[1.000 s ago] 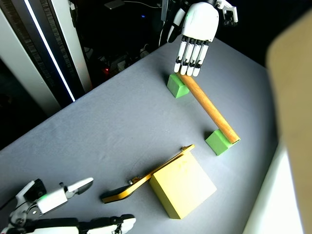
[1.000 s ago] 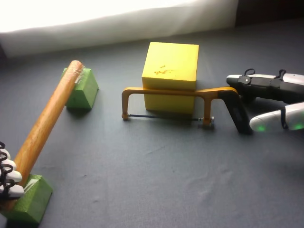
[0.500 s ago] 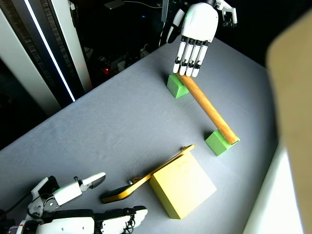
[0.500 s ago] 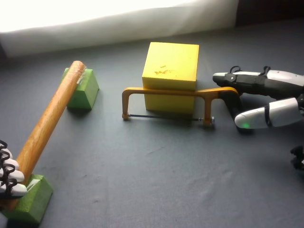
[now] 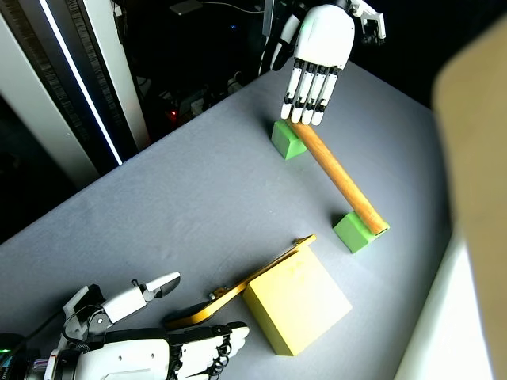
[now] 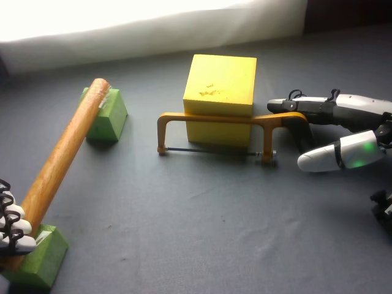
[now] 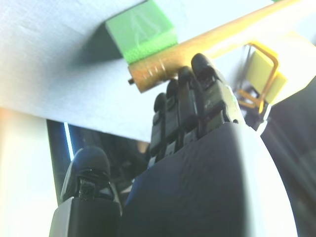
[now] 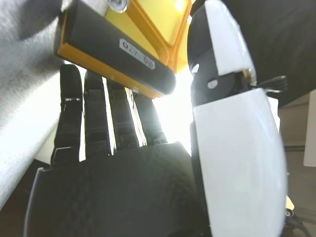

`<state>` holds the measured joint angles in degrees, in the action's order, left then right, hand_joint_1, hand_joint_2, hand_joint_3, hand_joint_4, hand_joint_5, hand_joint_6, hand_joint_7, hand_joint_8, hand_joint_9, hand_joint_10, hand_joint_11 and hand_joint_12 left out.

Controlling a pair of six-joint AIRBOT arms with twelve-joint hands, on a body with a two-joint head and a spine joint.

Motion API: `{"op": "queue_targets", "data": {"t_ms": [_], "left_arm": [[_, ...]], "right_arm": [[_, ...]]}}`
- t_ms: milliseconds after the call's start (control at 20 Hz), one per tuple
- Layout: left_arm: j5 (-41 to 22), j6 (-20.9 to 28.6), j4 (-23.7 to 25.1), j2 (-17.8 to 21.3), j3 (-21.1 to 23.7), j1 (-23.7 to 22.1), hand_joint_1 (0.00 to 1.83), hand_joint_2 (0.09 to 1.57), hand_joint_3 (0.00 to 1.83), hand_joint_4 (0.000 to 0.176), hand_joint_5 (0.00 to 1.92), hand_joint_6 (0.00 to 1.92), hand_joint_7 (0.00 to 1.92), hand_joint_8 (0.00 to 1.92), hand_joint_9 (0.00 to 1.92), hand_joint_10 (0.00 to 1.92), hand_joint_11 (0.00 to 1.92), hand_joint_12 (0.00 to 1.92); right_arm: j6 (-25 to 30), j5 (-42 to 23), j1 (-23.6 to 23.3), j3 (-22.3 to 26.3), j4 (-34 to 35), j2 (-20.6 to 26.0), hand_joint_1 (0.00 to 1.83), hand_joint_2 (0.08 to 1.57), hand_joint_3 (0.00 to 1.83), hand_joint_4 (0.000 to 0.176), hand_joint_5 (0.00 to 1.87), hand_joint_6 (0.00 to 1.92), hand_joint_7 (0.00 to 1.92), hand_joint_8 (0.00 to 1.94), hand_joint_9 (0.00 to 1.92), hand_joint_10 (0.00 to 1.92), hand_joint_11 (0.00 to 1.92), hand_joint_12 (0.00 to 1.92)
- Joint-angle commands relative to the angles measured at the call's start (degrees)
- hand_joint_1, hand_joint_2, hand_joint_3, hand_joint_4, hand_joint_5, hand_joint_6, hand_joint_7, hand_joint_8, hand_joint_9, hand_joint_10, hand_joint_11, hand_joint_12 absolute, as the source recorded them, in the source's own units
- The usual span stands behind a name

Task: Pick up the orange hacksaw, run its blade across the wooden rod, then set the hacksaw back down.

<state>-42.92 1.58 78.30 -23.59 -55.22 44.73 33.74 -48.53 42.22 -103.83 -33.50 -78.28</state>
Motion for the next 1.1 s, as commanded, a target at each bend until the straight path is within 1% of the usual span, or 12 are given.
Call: {"op": "queue_targets", "data": {"t_ms": [0,150,250,400,600,750,800,850,900,950,1000,1050], "left_arm": [[-0.86,-0.09,-1.79,-0.35,-0.24,-0.34,0.14,1.29,0.0,0.0,0.17,0.0,0.23,0.01,0.21,0.01,0.0,0.5],[-0.86,-0.09,-1.79,-0.42,-0.29,-0.35,0.11,1.29,0.0,0.0,0.14,0.0,0.2,0.0,0.2,0.0,0.0,0.5],[-0.76,-0.11,-1.79,-0.46,-0.32,-0.35,0.09,1.3,0.0,0.0,0.12,0.0,0.17,0.0,0.18,0.0,0.0,0.41],[-0.76,-0.11,-1.79,-0.46,-0.37,-0.34,0.12,1.29,0.0,0.0,0.14,0.01,0.19,0.0,0.19,0.0,0.0,0.46],[-0.76,-0.11,-1.8,-0.54,-0.64,-0.33,0.11,1.29,0.0,0.0,0.16,0.0,0.2,0.0,0.18,0.0,0.0,0.44],[-0.76,-0.11,-1.93,-0.61,-0.81,-0.33,0.1,1.29,0.0,0.0,0.16,0.0,0.21,0.0,0.19,0.0,0.0,0.43],[-0.76,-0.11,-1.98,-0.61,-0.83,-0.32,0.11,1.3,0.0,0.0,0.15,0.0,0.2,0.0,0.18,0.0,0.0,0.42],[-0.76,-0.11,-1.99,-0.61,-0.86,-0.31,0.11,1.3,0.0,0.0,0.15,0.0,0.2,0.0,0.18,0.0,0.0,0.42],[-0.76,-0.11,-2.01,-0.63,-0.91,-0.31,0.15,1.28,0.0,0.0,0.18,0.01,0.22,0.0,0.2,0.01,0.0,0.46],[-0.76,-0.11,-2.01,-0.65,-0.95,-0.3,0.17,1.28,0.0,0.0,0.19,0.01,0.23,0.0,0.21,0.01,0.0,0.52],[-0.76,-0.11,-2.01,-0.66,-0.99,-0.3,0.15,1.28,0.0,0.0,0.18,0.0,0.23,0.0,0.21,0.0,0.0,0.51],[-0.76,-0.11,-2.01,-0.67,-1.0,-0.27,0.15,1.28,0.0,0.0,0.18,0.0,0.23,0.0,0.21,0.0,0.0,0.51]], "right_arm": [[0.15,-3.77,-0.92,-0.2,2.73,-0.12,0.88,1.06,0.0,0.0,0.12,0.01,0.11,0.0,0.14,0.0,0.0,0.71],[-0.29,-2.17,-1.75,-0.21,2.73,-0.42,0.89,1.05,0.0,0.0,0.13,0.0,0.1,0.0,0.13,0.0,0.0,0.69],[-0.47,-1.49,-2.21,-0.2,2.73,-0.66,0.86,1.05,0.0,0.0,0.14,0.0,0.12,0.0,0.15,0.0,0.0,0.77],[-0.66,-0.71,-2.98,-0.19,2.73,-0.83,0.85,1.06,0.0,0.0,0.13,0.0,0.11,0.0,0.15,0.0,0.0,0.76],[-1.13,-0.33,-3.33,-0.12,2.73,-0.92,0.92,1.06,0.0,0.0,0.15,0.0,0.12,0.0,0.15,0.0,0.0,0.75],[-1.85,0.31,-3.44,0.36,2.73,-0.91,0.89,1.03,0.0,0.0,0.16,0.01,0.16,0.01,0.19,0.01,0.0,0.82],[-1.85,0.66,-3.52,0.65,2.74,-0.91,0.97,1.05,0.0,0.0,0.24,0.02,0.23,0.02,0.26,0.03,0.0,0.94],[-1.89,0.7,-3.54,0.7,2.74,-0.95,0.97,1.05,0.0,0.0,0.24,0.02,0.23,0.02,0.26,0.03,0.0,0.94],[-1.98,1.05,-3.66,0.81,2.74,-0.99,1.06,1.1,0.01,0.0,0.37,0.02,0.47,0.03,0.53,0.08,0.13,1.2],[-2.23,1.37,-3.81,0.84,2.75,-1.01,1.18,1.14,0.01,0.0,0.56,0.04,0.75,0.06,0.84,0.17,0.4,1.22],[-2.62,1.65,-3.94,0.85,2.75,-1.01,1.42,1.12,0.0,0.0,0.73,0.05,0.82,0.83,0.95,0.99,0.6,1.18],[-2.95,1.86,-3.98,0.85,2.75,-1.01,1.42,1.12,0.0,0.0,0.73,0.05,0.82,0.83,0.95,0.99,0.6,1.18]]}}
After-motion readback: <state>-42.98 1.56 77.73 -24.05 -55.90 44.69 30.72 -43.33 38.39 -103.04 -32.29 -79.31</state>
